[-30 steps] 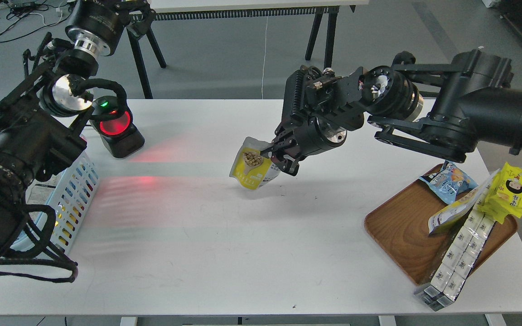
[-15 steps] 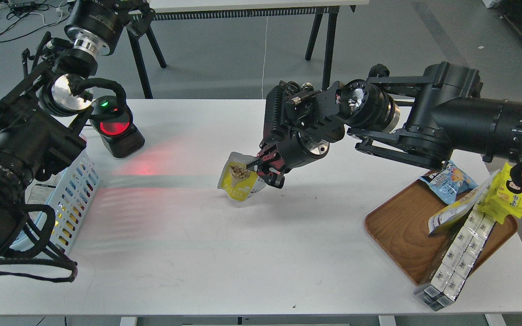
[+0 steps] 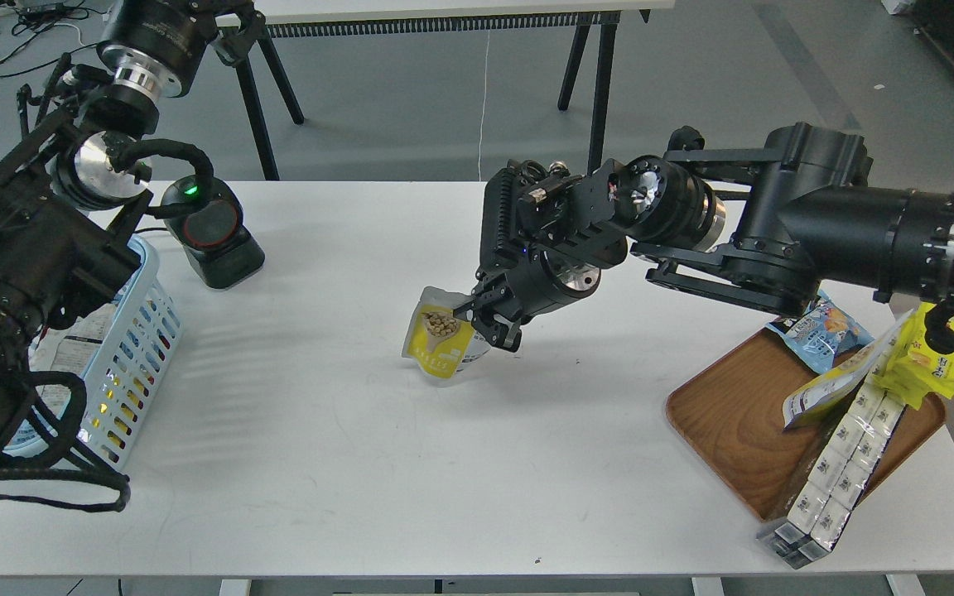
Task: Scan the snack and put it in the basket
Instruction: 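Set the pouch upright on the table, open and raise the right gripper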
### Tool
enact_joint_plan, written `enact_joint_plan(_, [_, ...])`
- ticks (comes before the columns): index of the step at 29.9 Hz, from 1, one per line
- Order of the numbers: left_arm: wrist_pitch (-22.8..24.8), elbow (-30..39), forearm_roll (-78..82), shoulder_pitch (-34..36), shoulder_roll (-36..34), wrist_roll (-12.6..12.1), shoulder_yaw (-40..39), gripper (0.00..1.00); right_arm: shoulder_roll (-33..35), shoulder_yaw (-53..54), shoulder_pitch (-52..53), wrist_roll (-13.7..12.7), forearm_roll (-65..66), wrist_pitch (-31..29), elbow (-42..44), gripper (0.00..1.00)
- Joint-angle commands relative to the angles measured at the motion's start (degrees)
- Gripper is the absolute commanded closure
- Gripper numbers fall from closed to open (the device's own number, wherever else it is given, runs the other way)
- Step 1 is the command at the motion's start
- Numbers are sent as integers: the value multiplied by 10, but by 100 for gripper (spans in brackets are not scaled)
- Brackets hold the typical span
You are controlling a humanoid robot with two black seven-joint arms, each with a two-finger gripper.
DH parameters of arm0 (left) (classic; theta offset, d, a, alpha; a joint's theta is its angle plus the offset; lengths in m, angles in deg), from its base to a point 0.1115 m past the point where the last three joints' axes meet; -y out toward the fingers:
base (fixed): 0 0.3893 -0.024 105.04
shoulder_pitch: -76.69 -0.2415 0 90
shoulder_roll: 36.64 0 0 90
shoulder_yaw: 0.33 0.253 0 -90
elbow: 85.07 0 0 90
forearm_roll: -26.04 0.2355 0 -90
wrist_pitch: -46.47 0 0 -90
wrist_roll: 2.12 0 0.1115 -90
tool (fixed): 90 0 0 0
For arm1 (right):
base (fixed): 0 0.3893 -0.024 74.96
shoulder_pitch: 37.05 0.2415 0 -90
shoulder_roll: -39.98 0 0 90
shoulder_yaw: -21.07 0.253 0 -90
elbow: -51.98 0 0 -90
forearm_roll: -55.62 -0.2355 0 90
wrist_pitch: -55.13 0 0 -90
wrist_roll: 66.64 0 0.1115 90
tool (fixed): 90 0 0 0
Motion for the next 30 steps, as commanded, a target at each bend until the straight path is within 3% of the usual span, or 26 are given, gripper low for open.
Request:
enact_joint_plan(1, [0,0,0,0,0,0,-1,0,0,0,3,0,0,0,-1,96])
enact_joint_plan(9, [0,0,0,1,0,0,-1,0,1,0,8,0,0,0,-1,92])
enact_joint_plan(12, [0,0,0,2,0,0,-1,0,4,2,11,0,-1,0,-6,82])
enact_joint_plan(18, [0,0,0,3,-3,1,-1,0,67,14,37,0,-10,5,-58,17])
enact_joint_plan(20, [0,1,0,5,-6,-1,-1,0,94,27,46,0,-19,5,-78,6])
enact_joint_plan(30, [0,1,0,35,-11,1,-1,0,203,144,44,0,-189,-3,-96,1])
